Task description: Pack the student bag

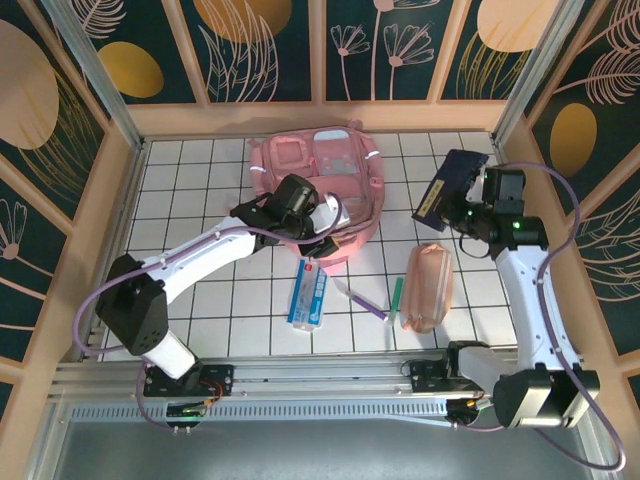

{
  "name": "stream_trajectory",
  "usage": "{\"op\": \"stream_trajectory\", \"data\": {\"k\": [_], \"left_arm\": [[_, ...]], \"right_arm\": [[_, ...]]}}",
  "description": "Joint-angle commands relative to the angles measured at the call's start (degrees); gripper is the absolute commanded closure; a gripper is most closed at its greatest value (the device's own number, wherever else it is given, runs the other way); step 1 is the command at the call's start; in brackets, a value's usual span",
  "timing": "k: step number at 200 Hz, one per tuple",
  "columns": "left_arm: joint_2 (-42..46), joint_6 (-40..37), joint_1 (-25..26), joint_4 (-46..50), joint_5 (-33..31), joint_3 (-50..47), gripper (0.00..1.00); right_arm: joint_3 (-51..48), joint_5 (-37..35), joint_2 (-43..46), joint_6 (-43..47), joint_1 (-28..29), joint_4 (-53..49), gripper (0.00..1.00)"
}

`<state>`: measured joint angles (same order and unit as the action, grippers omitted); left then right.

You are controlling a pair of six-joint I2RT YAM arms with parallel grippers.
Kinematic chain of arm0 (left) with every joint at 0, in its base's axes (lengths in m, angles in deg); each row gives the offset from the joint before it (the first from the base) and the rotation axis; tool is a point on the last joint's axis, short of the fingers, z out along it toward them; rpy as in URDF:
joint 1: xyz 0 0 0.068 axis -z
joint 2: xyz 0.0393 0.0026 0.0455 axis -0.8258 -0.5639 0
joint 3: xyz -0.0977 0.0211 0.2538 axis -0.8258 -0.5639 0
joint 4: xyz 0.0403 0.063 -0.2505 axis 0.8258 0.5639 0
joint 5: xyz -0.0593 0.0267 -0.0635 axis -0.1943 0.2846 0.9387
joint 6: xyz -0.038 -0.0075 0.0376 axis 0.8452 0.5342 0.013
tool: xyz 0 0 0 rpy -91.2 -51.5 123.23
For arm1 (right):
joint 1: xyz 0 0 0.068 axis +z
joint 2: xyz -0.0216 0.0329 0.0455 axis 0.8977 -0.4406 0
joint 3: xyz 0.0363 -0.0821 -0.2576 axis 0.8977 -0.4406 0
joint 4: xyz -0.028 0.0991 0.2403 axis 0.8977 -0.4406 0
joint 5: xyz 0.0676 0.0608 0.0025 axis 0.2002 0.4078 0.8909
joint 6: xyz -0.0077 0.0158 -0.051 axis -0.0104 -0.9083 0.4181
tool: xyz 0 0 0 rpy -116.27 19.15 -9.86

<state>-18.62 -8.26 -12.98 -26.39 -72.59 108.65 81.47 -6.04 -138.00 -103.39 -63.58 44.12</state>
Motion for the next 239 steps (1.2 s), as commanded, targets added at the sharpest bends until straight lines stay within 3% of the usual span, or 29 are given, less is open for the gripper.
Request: {"op": "stream_trajectory", "data": {"k": [1,43,84,104,163,222,239], "left_arm": [[-0.4,-15.7,-0.2,0.7,4.1,0.2,0.39],[-12.1,-22.8,-0.6,11.8,2.9,10.1,0.40],[-16.2,-21.0,-5.3,9.6,2.4,12.7,0.53],[-17.0,-19.8,-5.5,8.8,0.5,13.4,0.68],[-17.7,-21.7,-6.4,10.7,1.1,12.0,0.65],[-21.7,-22.6,-6.4,14.8,2.8,18.1,0.64],[-22.7,-23.3,-6.4,15.8,2.1,19.3,0.72]], "right_arm": [[-2.9,0.5,2.4,-1.5,-0.4,2.2,1.00],[-3.6,-0.8,3.5,0.8,-0.4,-0.3,1.00],[-4.3,-0.8,5.1,1.1,-0.4,-0.5,1.00],[-5.4,0.3,5.8,0.9,-0.4,-0.1,1.00],[-6.5,1.7,6.5,0.8,-0.3,0.3,1.00],[-7.0,3.1,6.6,0.8,-0.3,0.0,1.00],[-7.1,3.2,6.7,0.9,-0.3,-0.3,1.00]]}}
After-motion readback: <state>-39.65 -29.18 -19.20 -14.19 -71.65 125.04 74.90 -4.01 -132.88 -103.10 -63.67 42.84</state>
